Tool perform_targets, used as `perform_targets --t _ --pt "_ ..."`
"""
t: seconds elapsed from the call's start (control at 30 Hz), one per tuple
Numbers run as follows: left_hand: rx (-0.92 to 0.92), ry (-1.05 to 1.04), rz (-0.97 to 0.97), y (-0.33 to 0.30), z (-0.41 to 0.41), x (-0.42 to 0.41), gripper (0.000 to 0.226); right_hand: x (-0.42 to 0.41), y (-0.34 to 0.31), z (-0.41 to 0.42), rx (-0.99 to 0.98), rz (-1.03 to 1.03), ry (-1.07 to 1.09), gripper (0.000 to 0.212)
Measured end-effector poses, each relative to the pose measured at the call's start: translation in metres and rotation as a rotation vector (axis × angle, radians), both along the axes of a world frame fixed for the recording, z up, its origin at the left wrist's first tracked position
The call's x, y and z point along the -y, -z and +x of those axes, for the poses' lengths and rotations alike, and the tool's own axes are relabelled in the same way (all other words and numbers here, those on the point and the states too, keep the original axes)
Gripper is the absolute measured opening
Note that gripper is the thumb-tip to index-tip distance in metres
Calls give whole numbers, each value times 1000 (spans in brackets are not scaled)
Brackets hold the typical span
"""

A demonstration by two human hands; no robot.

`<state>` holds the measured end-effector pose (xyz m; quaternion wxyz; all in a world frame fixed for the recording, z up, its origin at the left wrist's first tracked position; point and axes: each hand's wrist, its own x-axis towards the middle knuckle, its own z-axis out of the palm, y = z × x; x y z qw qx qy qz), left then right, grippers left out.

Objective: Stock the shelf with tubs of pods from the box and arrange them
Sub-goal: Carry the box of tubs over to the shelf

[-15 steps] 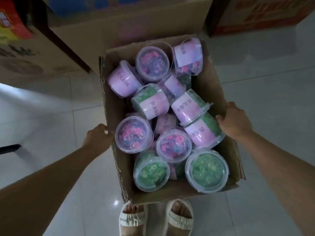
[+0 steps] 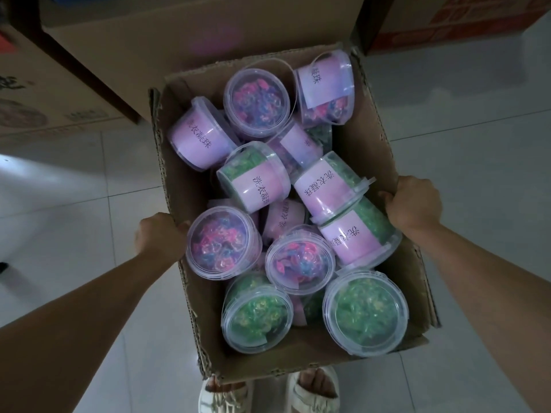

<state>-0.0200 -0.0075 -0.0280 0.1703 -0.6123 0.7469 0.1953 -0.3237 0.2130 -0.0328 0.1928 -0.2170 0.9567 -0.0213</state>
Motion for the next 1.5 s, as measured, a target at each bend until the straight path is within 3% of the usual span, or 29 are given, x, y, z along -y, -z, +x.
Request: perform_targets --t 0.27,0.5,0.8,1.3,1.5 --pt "-10 97 -28 -39 -6 1 43 -16 -30 12 0 -80 -27 24" --pt "39 262 10 -124 -9 -19 43 -64 -107 38 35 -79 47 29" --pt "-8 340 41 -245 -24 -27 46 -111 -261 52 -26 -9 173 23" --pt "-209 599 -41 -520 -108 1 34 -142 -540 50 -126 -59 386 26" --pt "-262 712 -87 -592 -165 -8 33 -166 -619 29 -212 -108 474 44"
